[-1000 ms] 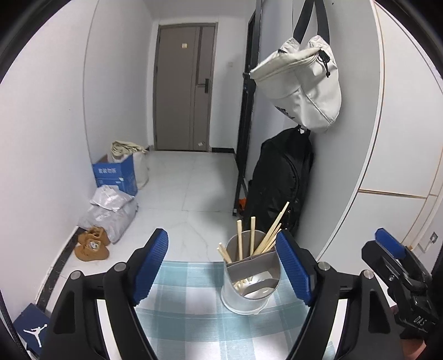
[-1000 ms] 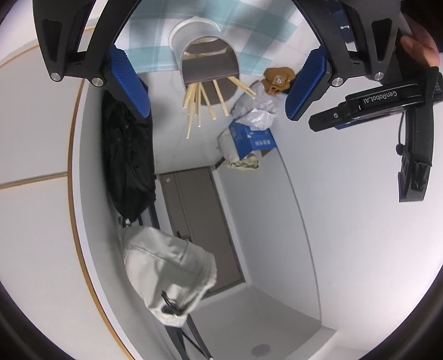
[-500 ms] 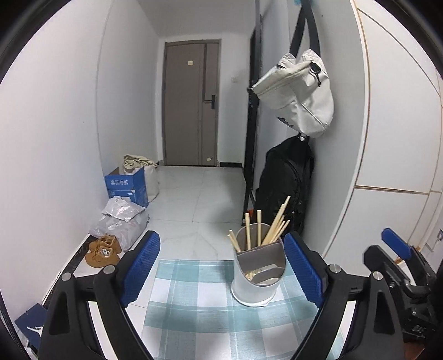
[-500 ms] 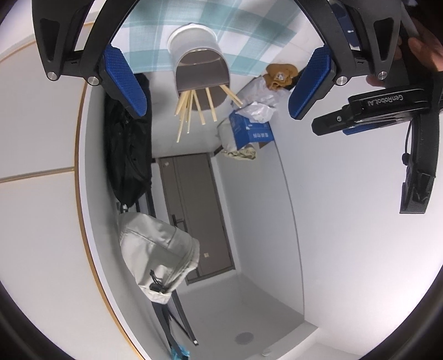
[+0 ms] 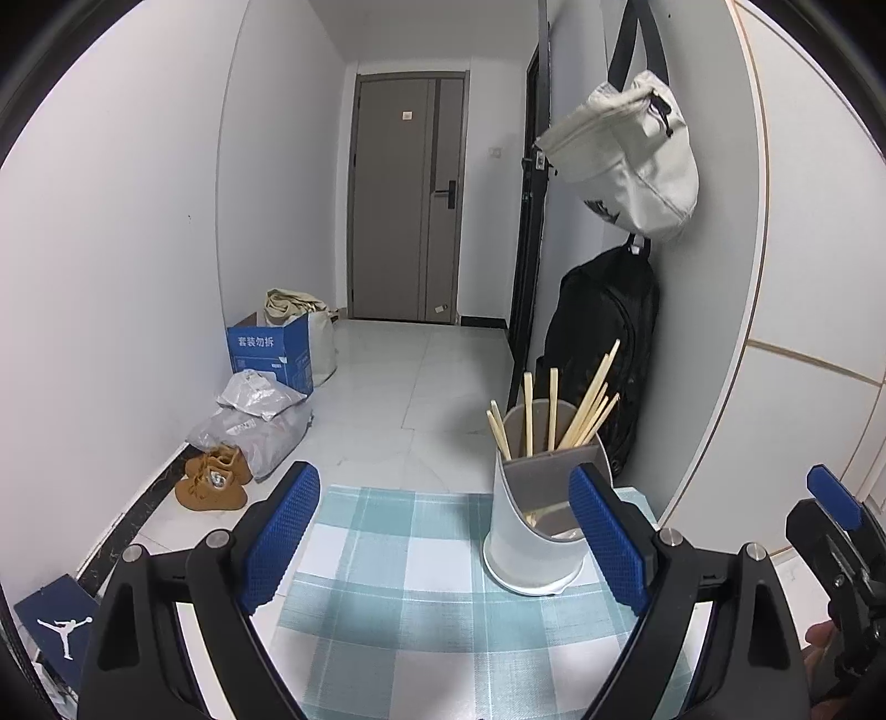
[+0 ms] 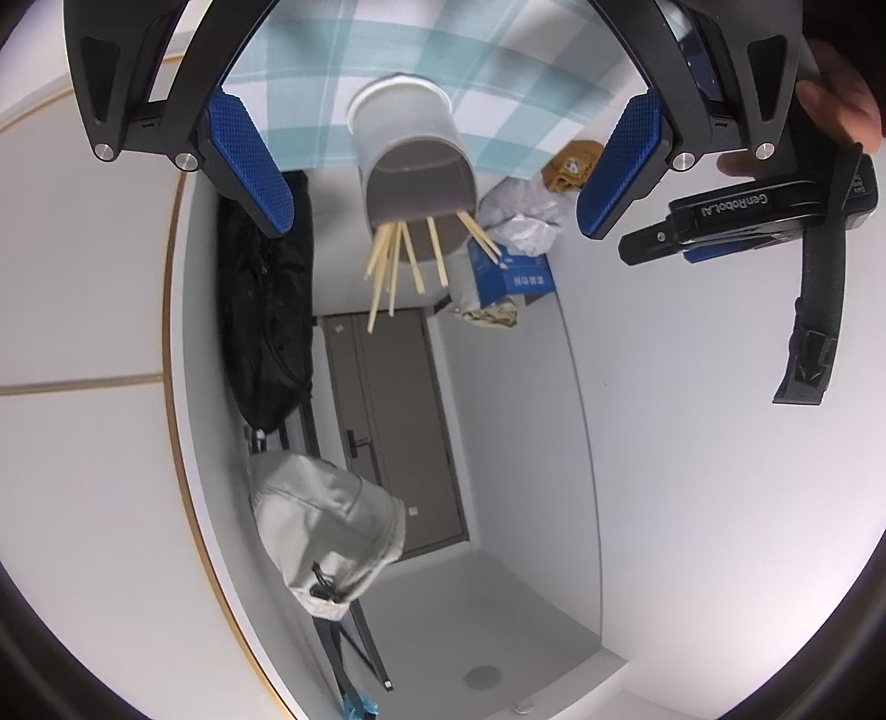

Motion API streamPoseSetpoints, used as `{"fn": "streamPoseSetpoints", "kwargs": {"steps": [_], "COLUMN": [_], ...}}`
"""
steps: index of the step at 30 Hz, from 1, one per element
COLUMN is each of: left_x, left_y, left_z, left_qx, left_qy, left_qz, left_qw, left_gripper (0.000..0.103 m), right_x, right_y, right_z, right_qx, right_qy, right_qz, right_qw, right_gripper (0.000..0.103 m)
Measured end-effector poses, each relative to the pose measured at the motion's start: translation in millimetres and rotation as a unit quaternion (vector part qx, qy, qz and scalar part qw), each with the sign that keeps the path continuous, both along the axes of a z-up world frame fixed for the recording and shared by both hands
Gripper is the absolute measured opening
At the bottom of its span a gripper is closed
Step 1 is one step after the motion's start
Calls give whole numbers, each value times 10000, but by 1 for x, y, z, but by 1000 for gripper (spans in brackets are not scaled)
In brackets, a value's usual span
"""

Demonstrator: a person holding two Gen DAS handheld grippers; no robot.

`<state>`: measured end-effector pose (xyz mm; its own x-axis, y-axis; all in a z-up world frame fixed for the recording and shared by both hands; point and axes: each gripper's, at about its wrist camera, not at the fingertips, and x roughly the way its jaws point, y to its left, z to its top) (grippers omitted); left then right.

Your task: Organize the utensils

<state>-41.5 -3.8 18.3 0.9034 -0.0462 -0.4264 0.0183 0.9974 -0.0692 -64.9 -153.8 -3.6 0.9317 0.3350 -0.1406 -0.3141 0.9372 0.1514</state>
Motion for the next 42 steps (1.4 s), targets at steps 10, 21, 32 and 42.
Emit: {"fn": "streamPoseSetpoints", "kwargs": {"steps": [10,21,32,42], "left_x": [22,25,28,26], "left_y": [-10,-6,0,-6], "left_z": [-31,-34,-36,-37], "left_qx": [52,122,97,190], "left_qy": [329,563,568,523], "left_qz": [-68,54,250,188], "left_qw": [9994,9983,9980,9983], "left_gripper": [89,89,89,89], "right_x": [19,27,27,27], "right_y": [-3,5,0,2], "right_z": [-26,-33,-35,-35], "right_qx": [49,85,163,111], "right_qy": [270,345,417,399], "right_qz": [-98,-111,-152,-189], "right_qw": [9996,9993,9989,9990], "right_gripper": [103,103,103,103]}}
